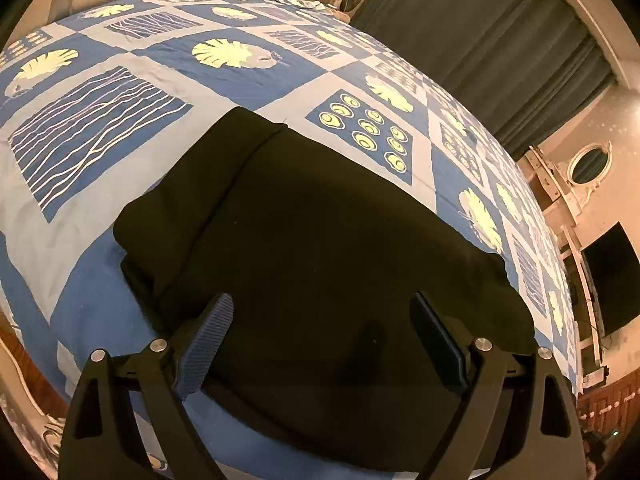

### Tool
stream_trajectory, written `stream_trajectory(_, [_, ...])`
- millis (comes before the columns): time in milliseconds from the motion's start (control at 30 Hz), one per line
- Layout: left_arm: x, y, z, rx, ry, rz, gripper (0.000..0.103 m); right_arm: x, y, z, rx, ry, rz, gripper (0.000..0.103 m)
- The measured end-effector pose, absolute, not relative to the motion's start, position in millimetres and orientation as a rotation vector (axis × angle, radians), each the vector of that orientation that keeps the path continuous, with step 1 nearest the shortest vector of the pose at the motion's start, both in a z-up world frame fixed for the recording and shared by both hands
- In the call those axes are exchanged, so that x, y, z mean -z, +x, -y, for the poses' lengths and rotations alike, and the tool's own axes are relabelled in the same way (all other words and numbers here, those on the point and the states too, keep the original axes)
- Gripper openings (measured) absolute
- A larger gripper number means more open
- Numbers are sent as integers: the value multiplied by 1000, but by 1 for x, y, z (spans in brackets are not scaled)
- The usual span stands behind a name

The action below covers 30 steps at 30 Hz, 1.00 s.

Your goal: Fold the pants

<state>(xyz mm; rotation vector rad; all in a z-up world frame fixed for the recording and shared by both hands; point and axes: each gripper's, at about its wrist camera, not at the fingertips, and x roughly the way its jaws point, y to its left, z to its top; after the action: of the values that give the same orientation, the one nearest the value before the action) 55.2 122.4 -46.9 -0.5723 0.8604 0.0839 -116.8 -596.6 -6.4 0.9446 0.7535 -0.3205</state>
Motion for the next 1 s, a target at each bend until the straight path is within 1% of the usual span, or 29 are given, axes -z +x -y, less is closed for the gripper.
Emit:
stream_trajectory(133, [47, 55, -121, -85, -565, -859, 89, 39, -133, 606, 291, 1105, -747, 8])
stream_trajectory(200, [47, 55, -121, -84, -566, -858, 89, 48, -144, 608, 261, 1214, -702, 17])
stream_trajectory(300, [47, 55, -122, -84, -570, -857, 89, 53, -150, 609, 230, 1291, -656, 23])
stream_trajectory(467, [47, 54, -122, -82, -581, -856, 89, 60, -153, 593, 182, 1444, -621, 28])
stream_trajectory(567, [47, 54, -123, -84, -596, -853, 89, 67, -147, 582, 121, 1503, -638, 37])
stream_trajectory(633, [45, 53, -123, -82, -608, -844, 89, 70, -142, 576, 119, 1508, -645, 41])
stream_trajectory(667, [44, 52, -125, -80, -623, -837, 89, 69, -137, 575, 108, 1496, -651, 45])
stream_trajectory(833, [43, 48, -136, -78, -745, -814, 89, 67, -133, 568, 128, 1499, -674, 46])
stream_trajectory(1000, [42, 48, -135, -78, -724, -814, 89, 75, -120, 556, 102, 1524, -703, 46])
